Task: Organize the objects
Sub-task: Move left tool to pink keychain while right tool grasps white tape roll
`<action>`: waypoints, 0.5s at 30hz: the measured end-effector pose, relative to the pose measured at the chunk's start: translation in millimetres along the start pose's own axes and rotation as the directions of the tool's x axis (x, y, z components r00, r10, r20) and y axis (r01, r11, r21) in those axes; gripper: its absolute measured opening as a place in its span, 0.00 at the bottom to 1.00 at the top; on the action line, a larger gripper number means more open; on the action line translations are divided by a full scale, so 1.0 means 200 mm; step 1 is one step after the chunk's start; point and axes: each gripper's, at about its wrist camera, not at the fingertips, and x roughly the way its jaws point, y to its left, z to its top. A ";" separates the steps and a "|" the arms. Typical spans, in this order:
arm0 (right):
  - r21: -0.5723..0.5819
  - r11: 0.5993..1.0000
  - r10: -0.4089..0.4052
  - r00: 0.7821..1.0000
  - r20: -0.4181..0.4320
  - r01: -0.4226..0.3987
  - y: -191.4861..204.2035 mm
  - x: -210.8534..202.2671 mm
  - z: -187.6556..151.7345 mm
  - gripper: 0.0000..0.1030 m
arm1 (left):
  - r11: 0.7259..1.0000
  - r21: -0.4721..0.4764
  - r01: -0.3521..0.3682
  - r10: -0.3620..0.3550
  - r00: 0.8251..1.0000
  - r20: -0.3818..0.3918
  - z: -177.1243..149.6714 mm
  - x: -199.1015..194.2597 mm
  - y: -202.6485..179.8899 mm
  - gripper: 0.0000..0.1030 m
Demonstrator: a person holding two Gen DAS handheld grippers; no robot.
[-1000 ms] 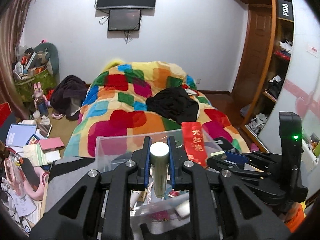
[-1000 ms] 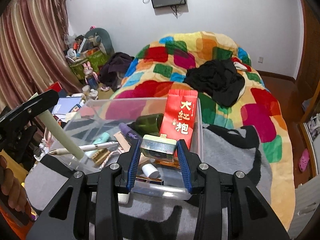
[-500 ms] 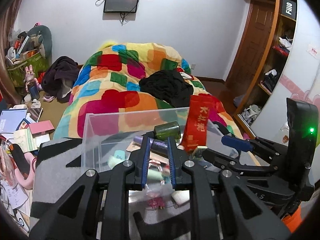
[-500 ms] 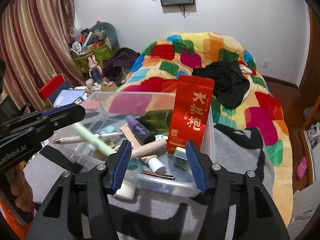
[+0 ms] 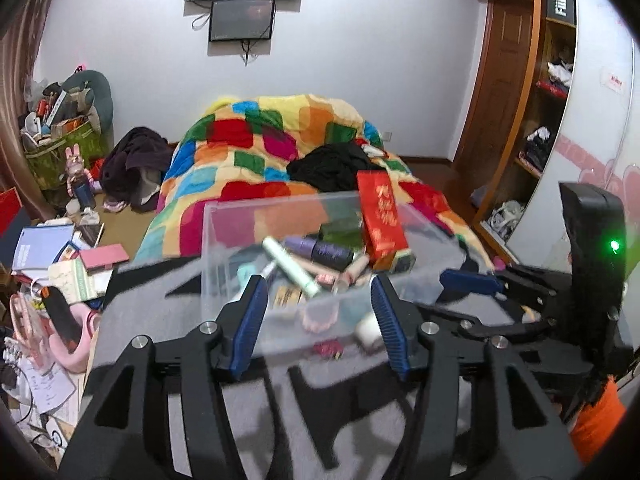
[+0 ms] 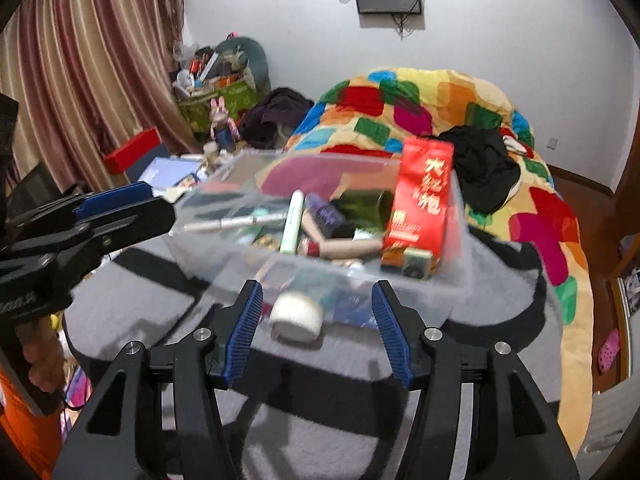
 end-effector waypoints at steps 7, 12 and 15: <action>0.008 1.000 0.002 0.992 -0.125 -0.001 0.06 0.23 -0.04 0.51 | 0.999 -0.009 -0.034 0.033 0.993 -0.118 -0.17 0.08 0.09 0.52; 0.034 0.999 0.015 0.988 -0.155 -0.010 0.05 0.29 -0.05 0.36 | 0.998 -0.039 -0.039 0.030 0.980 -0.199 -0.23 0.19 0.15 0.52; 0.038 0.999 0.018 0.991 -0.135 -0.013 0.03 0.26 -0.07 0.35 | 0.998 -0.057 -0.019 0.005 0.973 -0.232 -0.24 0.23 0.15 0.52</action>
